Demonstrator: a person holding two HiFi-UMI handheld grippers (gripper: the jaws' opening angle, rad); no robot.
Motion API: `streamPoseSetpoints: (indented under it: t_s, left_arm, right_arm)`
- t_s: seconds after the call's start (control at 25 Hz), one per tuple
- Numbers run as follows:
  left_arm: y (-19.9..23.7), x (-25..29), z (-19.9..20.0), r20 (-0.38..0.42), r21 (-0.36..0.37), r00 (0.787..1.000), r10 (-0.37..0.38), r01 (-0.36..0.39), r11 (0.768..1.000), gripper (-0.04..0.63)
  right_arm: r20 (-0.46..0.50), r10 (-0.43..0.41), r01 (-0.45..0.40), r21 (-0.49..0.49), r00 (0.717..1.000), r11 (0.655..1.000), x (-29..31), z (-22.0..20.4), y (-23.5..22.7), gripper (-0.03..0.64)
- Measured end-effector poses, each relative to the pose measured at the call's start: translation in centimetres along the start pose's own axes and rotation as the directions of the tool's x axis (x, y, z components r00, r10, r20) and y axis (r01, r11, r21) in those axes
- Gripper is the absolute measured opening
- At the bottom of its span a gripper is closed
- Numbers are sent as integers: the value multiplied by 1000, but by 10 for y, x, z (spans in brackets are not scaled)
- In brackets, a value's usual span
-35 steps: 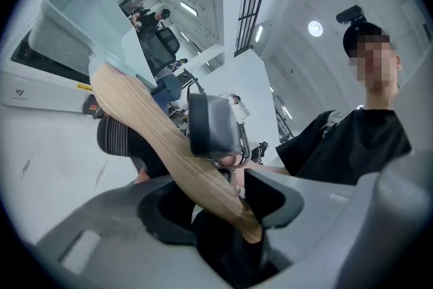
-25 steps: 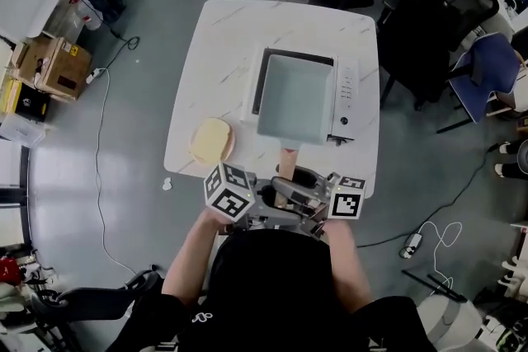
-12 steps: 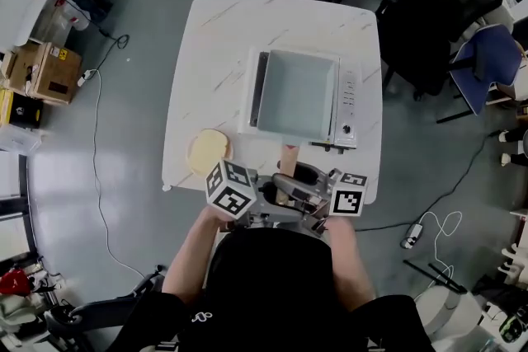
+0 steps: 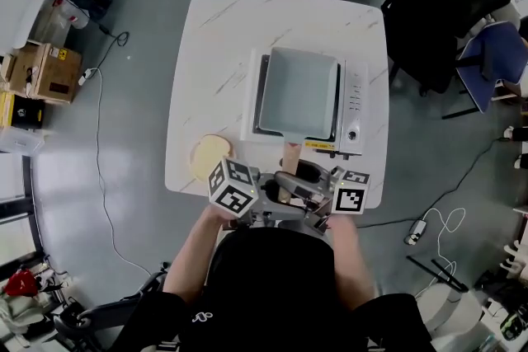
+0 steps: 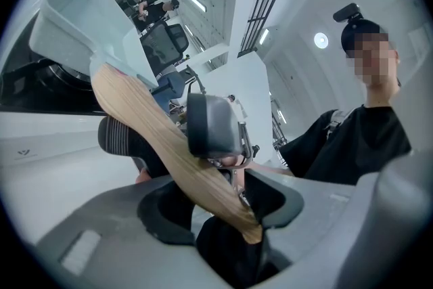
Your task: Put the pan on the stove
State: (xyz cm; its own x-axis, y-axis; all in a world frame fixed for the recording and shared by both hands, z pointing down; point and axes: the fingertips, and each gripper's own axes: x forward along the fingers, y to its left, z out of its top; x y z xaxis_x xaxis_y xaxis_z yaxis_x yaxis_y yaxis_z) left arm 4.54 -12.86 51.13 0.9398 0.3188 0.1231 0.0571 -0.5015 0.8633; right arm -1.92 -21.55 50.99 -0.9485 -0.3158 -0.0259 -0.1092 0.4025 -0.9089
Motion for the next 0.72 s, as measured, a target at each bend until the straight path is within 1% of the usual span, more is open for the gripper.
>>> streamPoseSetpoints:
  t_s: [0.48, 0.72]
  left_arm:
    - [12, 0, 7, 12, -19, 1000, -21, 21, 1000, 215]
    - [17, 0, 5, 16, -16, 1000, -16, 16, 1000, 215]
  right_arm:
    - [-6, -19, 19, 20, 1000, 1000, 0, 6, -14, 244]
    - [-19, -25, 25, 15, 1000, 1000, 2, 5, -18, 242]
